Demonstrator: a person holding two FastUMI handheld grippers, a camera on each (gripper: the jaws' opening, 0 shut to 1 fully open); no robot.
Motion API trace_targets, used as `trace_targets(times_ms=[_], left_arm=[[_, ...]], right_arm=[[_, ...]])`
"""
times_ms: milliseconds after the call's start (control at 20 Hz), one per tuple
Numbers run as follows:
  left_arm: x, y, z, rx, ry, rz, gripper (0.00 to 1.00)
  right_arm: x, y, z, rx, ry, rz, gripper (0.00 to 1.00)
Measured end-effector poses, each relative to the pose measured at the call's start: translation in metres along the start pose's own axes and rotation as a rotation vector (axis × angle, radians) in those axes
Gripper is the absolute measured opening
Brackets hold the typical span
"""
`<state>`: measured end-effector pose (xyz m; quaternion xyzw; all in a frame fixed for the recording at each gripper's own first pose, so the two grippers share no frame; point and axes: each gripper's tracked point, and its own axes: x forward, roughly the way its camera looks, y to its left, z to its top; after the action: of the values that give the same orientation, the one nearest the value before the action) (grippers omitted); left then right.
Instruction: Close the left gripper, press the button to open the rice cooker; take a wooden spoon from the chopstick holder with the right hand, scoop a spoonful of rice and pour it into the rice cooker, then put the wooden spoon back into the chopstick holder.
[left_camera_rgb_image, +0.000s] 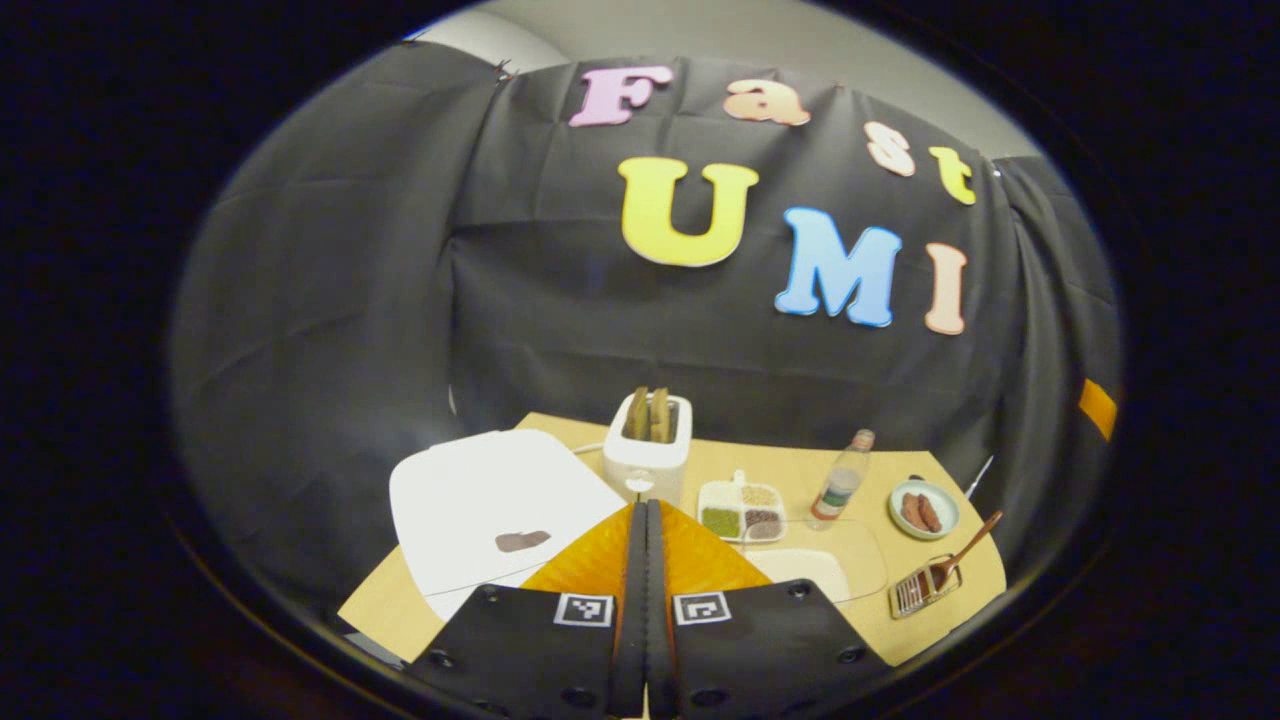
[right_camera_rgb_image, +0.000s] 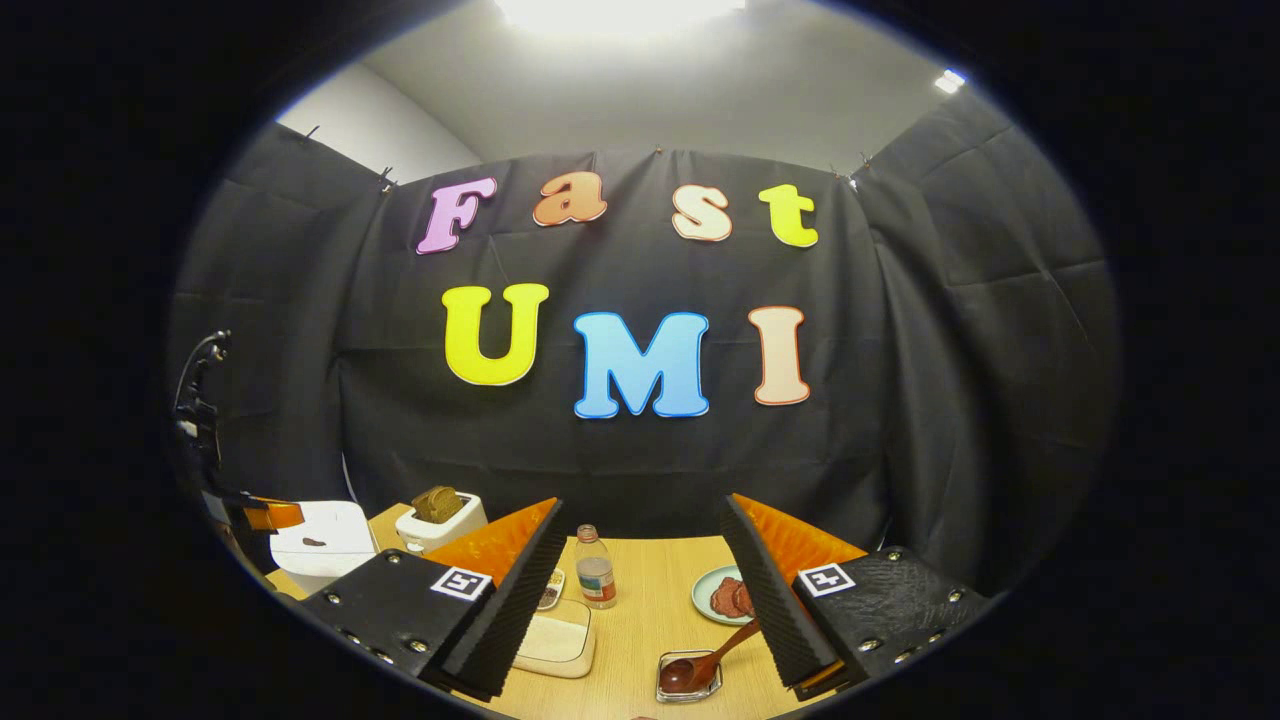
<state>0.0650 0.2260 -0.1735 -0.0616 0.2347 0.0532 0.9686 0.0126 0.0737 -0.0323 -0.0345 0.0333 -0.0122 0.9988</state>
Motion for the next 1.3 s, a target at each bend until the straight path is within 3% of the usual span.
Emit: trace_targets(times_ms=[150,350,500,800,1050,1250,1300], left_arm=[[0.03,0.051,-0.02,-0.127,0.106,0.046,0.08],[0.053,0.077,-0.033,-0.173,0.161,0.076,0.08],[0.061,0.077,-0.055,-0.148,0.21,0.069,0.08],[0.078,0.087,-0.07,-0.093,0.25,0.136,0.08],[0.067,0.091,-0.032,-0.099,0.148,0.159,0.08],[0.033,0.098,0.051,-0.052,-0.064,0.217,0.08],[0.023,0.091,0.065,-0.052,-0.102,0.189,0.09]], right_arm=[[0.003,-0.003,-0.008,0.001,0.026,-0.007,0.95],[0.008,-0.011,-0.013,0.003,0.043,-0.026,0.96],[0.011,-0.014,-0.016,0.009,0.055,-0.035,0.96],[0.01,-0.016,-0.017,0.0,0.058,-0.035,0.96],[0.007,-0.024,-0.017,0.005,0.057,-0.043,0.96],[0.006,-0.029,-0.018,0.005,0.055,-0.047,0.96],[0.005,-0.029,-0.019,0.007,0.056,-0.047,0.96]])
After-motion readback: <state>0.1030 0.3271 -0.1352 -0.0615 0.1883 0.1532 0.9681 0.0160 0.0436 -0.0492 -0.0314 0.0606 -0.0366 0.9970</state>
